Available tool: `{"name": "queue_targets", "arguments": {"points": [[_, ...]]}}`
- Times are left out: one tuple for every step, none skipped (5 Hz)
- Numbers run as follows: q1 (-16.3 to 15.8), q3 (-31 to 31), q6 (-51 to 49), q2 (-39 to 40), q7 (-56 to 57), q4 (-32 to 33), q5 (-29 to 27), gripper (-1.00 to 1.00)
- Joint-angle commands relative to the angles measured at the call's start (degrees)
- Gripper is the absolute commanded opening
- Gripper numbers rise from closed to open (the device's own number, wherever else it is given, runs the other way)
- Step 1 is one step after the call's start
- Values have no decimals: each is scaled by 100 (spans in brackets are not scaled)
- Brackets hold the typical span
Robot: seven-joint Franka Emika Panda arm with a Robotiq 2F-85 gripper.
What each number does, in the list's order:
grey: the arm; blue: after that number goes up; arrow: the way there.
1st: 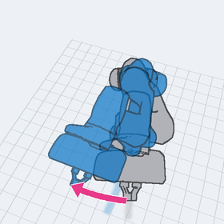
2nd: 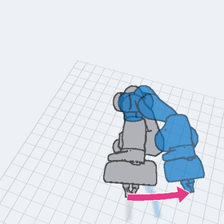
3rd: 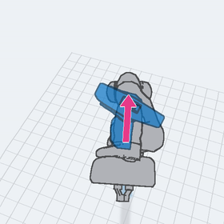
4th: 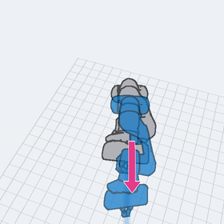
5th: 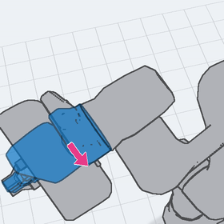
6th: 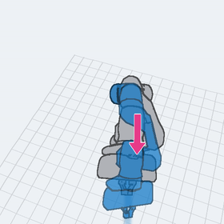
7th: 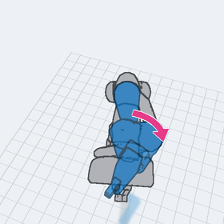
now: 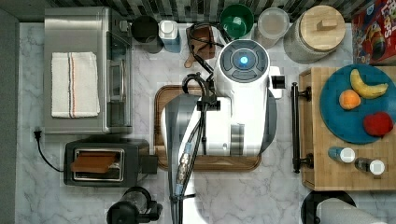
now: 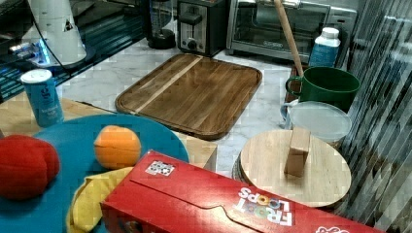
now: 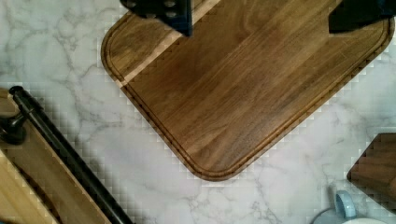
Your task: Open the drawer.
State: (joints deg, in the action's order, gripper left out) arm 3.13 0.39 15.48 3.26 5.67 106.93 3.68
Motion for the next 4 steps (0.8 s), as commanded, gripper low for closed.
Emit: {"name": "queue_targets", "arguments": {"points": [[288,-241,719,-398,2110,922,245,100],[407,-383,807,-381,2890,1047,428,100],[607,-481,1147,-395,3594,1313,454,100],[715,-668,1392,-383,4191,1421,498,100]]}}
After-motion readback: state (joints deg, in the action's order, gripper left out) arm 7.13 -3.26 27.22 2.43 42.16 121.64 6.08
